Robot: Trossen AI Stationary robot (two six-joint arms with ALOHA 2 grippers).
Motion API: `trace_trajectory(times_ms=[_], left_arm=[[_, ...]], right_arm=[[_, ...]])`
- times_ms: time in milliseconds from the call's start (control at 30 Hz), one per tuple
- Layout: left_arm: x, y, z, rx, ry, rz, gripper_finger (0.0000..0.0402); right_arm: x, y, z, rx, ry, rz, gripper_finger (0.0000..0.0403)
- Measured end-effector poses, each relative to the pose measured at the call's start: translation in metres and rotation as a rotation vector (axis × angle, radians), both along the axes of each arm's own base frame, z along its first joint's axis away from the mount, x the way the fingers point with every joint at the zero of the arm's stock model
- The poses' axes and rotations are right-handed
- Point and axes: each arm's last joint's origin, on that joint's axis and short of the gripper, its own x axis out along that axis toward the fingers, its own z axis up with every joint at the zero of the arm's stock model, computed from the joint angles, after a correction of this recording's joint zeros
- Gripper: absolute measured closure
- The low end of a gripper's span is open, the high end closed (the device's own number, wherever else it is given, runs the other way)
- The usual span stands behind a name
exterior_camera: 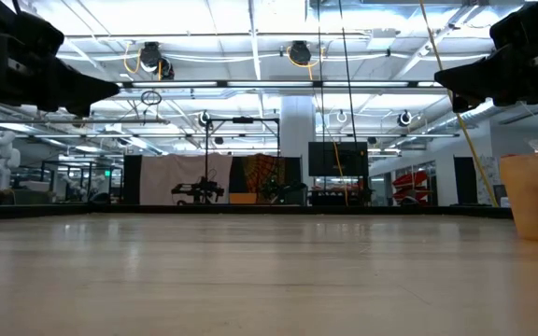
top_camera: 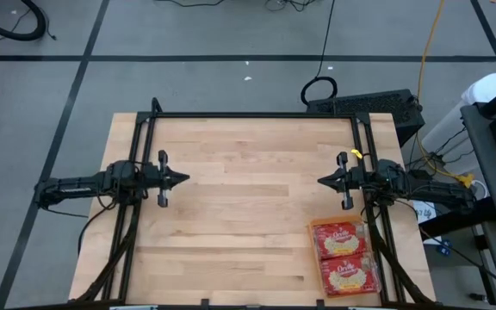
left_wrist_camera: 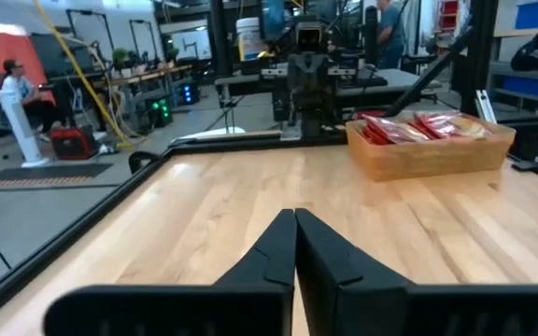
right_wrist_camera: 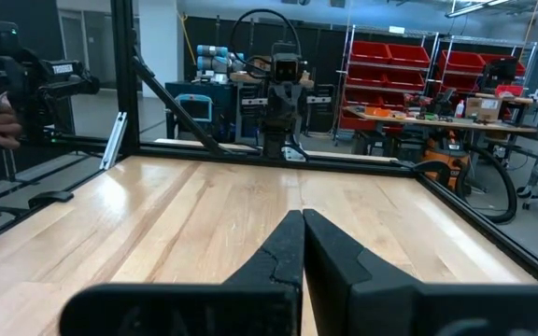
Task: Sort popcorn bags into baskets
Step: Return to Home Position
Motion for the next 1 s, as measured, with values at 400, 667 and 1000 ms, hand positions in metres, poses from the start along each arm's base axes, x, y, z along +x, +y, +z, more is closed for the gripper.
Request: trace_trajectory(times_ms=[400, 667, 1000], left_arm=[[0.0001, -0.0017, 0.0000, -0.057, -0.002, -0.014, 0.0376], [0.0001, -0.0017, -0.0002, -0.058, 0.000, -0.013, 0.0369], [0.0001, -0.0017, -0.0002, -0.061, 0.000, -0.013, 0.0369]], right_arm=[[0.0000, 0.0000, 0.0000, 0.000, 0.000, 0.000, 0.0403], [0.0000, 0.0000, -0.0001, 0.000, 0.000, 0.000, 0.0403], [0.0000, 0.0000, 0.0000, 0.000, 0.000, 0.000, 0.0403]])
